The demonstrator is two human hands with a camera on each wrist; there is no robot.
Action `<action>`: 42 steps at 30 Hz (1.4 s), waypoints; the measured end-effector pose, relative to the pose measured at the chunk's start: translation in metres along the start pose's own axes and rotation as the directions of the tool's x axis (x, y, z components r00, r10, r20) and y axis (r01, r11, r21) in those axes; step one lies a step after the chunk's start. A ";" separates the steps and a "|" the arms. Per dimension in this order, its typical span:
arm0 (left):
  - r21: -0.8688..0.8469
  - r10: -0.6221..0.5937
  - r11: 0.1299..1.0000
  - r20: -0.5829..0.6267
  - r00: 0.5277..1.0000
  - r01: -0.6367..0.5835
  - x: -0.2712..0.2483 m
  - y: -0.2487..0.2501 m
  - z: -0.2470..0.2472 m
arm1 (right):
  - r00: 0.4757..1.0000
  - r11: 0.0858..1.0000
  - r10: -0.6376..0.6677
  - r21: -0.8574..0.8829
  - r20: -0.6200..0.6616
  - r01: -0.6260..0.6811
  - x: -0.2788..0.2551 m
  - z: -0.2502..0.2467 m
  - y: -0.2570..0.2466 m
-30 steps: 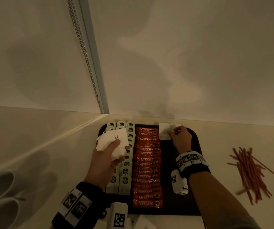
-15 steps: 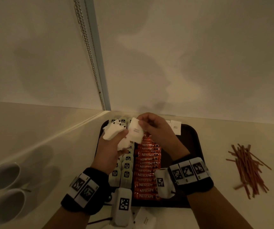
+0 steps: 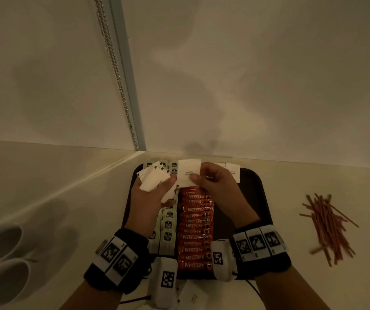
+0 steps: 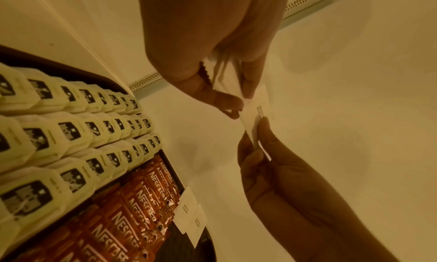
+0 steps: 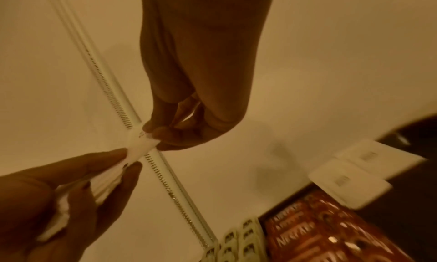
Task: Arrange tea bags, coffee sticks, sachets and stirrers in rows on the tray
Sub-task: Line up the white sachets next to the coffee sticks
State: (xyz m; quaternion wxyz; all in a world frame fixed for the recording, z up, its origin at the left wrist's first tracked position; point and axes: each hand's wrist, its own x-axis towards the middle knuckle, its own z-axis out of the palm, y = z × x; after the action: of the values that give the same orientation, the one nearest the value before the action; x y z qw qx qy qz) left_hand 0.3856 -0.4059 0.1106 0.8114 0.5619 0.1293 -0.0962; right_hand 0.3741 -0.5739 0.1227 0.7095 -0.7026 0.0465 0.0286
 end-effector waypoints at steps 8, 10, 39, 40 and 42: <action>-0.082 -0.103 0.992 -0.071 0.992 0.097 0.004 -0.002 -0.016 | 0.870 0.960 0.019 -0.233 -0.493 -0.153 0.029 -0.090 0.071; -0.084 -0.123 0.989 -0.064 0.990 0.118 0.004 -0.002 -0.019 | 0.825 0.892 0.002 -0.372 -0.566 -0.257 0.035 -0.115 0.090; -0.193 -0.192 0.956 0.161 0.968 0.221 0.005 0.001 -0.014 | 0.823 0.707 -0.011 -0.586 -0.568 -0.395 0.057 -0.118 0.093; -0.173 -0.183 0.962 0.160 0.970 0.210 0.005 0.002 -0.014 | 0.843 0.735 -0.050 -0.591 -0.535 -0.331 0.056 -0.107 0.082; -0.138 -0.158 0.974 0.155 0.975 0.180 0.006 0.004 -0.012 | 0.917 0.826 -0.061 -0.536 -0.394 -0.175 0.050 -0.076 0.055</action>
State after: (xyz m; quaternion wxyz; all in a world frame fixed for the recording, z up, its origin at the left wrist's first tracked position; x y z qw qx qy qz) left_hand 0.3912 -0.3933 0.1081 0.8476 0.4773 0.1253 -0.1951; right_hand 0.4158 -0.6502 0.0620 0.4463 -0.8688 0.1993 -0.0795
